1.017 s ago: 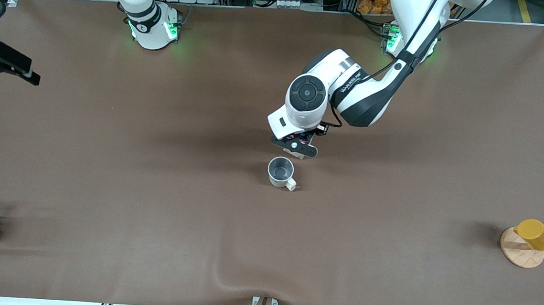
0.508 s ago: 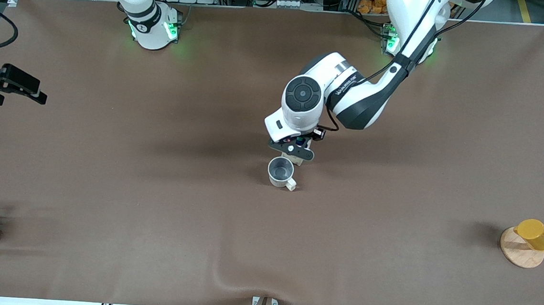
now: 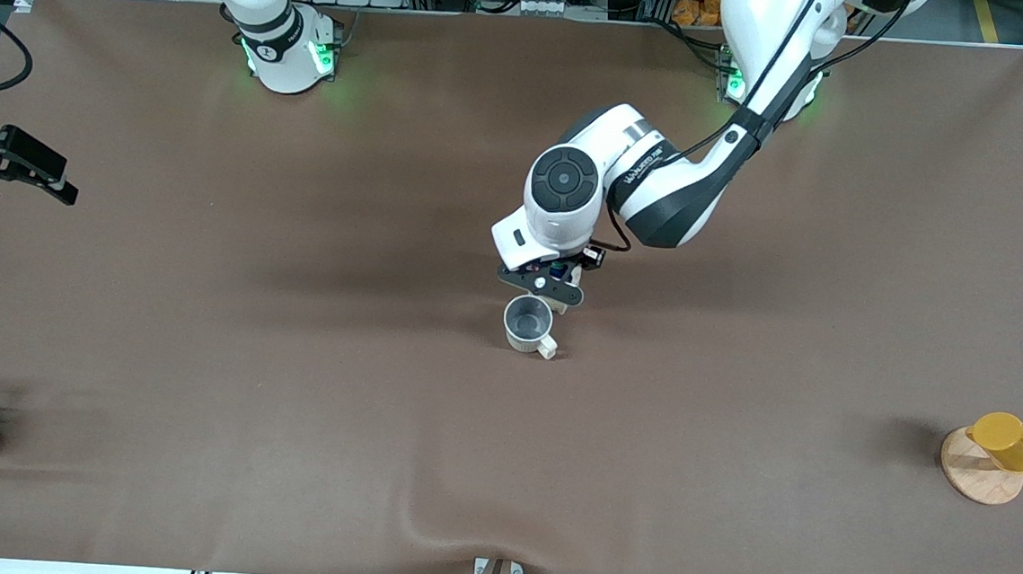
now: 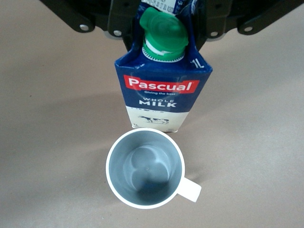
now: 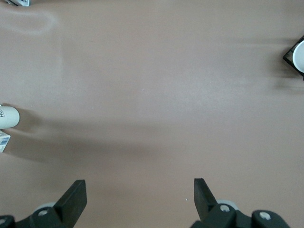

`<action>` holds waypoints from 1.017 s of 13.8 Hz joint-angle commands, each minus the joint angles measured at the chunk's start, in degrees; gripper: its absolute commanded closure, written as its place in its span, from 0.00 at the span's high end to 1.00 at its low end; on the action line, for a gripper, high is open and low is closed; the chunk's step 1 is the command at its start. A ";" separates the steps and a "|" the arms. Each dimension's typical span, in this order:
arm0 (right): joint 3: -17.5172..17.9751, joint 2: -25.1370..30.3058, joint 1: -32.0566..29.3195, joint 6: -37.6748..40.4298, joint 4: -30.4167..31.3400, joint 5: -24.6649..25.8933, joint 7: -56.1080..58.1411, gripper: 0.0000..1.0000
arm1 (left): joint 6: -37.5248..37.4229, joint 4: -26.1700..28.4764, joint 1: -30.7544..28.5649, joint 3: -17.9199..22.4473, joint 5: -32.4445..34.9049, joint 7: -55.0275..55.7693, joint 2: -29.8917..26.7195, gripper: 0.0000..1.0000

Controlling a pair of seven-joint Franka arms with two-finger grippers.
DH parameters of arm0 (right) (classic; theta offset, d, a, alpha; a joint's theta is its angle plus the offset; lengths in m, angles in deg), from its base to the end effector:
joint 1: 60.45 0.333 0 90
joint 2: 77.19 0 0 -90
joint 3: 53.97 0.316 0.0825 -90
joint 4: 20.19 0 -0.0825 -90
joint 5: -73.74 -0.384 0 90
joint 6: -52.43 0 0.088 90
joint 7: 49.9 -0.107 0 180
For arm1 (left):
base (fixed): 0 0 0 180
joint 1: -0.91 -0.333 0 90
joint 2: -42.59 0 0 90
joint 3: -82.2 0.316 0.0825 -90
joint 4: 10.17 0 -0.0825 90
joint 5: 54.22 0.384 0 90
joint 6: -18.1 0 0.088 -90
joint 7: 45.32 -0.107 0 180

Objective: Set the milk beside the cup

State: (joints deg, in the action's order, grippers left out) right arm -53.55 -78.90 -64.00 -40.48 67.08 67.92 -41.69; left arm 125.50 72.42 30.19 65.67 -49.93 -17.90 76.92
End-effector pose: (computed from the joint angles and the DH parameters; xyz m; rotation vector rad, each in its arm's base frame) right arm 0.5692 -0.0208 0.6355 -3.0419 -0.1324 -0.1193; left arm 0.5127 -0.4696 0.3398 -3.0838 0.4853 0.2662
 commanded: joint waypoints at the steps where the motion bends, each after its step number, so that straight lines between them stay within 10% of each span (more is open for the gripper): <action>1: 1.42 3.29 -1.19 -2.62 5.27 0.02 0.84 1.00 | 0.79 -1.46 0.69 0.27 1.43 1.49 1.18 0.64; 2: 1.42 3.38 -1.01 -2.28 5.19 0.02 0.75 1.00 | 0.79 -1.38 0.69 0.27 1.43 2.02 1.01 0.93; 3: 1.42 3.38 -0.66 -2.19 5.02 0.63 0.57 1.00 | 0.79 -1.37 0.69 0.18 1.43 2.72 0.83 1.00; 14: 2.13 3.73 1.54 -2.10 3.88 5.73 0.13 1.00 | -8.34 -1.29 -4.21 1.58 1.60 8.18 -17.16 1.00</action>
State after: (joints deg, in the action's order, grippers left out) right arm -51.18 -76.64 -63.10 -42.18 69.78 72.73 -41.56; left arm 119.94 69.37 29.45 66.12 -49.46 -10.39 66.30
